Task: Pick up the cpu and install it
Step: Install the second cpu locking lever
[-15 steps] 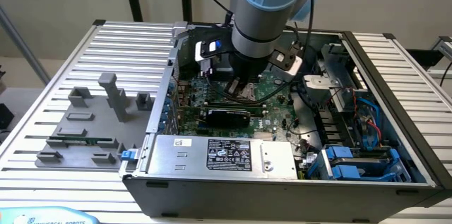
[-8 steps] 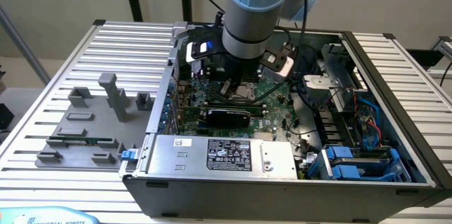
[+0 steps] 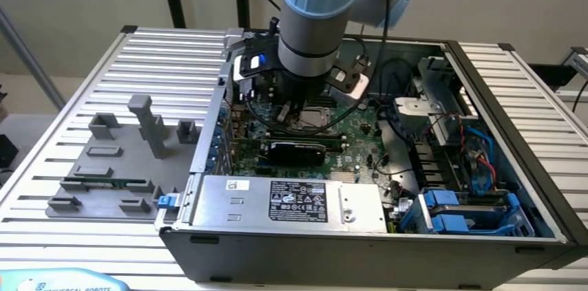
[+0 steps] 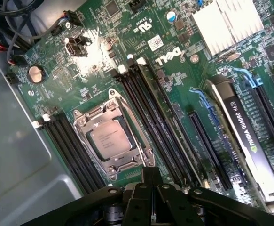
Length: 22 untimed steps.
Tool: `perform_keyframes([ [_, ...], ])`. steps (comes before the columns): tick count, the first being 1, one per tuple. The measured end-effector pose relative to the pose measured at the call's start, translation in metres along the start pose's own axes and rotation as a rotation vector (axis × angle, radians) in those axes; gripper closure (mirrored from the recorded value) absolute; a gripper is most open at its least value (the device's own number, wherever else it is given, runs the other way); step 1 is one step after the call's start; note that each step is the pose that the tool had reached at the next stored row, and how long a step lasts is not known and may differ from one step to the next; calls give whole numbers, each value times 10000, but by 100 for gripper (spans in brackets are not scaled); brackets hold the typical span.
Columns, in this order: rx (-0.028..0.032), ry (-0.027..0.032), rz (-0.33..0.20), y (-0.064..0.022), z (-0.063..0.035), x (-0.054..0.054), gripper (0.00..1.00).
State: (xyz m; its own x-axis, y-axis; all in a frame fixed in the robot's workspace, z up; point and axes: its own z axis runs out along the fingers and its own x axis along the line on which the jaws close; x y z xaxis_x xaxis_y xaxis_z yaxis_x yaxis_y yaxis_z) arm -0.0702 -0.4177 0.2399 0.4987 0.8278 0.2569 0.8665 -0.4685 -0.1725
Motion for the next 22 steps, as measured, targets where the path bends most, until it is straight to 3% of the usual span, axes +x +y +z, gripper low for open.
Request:
perform_keyframes([
  [11,-2,2,-27,-85,183,-72,89],
  [22,2,-2,-90,-93,376,-77,89],
])
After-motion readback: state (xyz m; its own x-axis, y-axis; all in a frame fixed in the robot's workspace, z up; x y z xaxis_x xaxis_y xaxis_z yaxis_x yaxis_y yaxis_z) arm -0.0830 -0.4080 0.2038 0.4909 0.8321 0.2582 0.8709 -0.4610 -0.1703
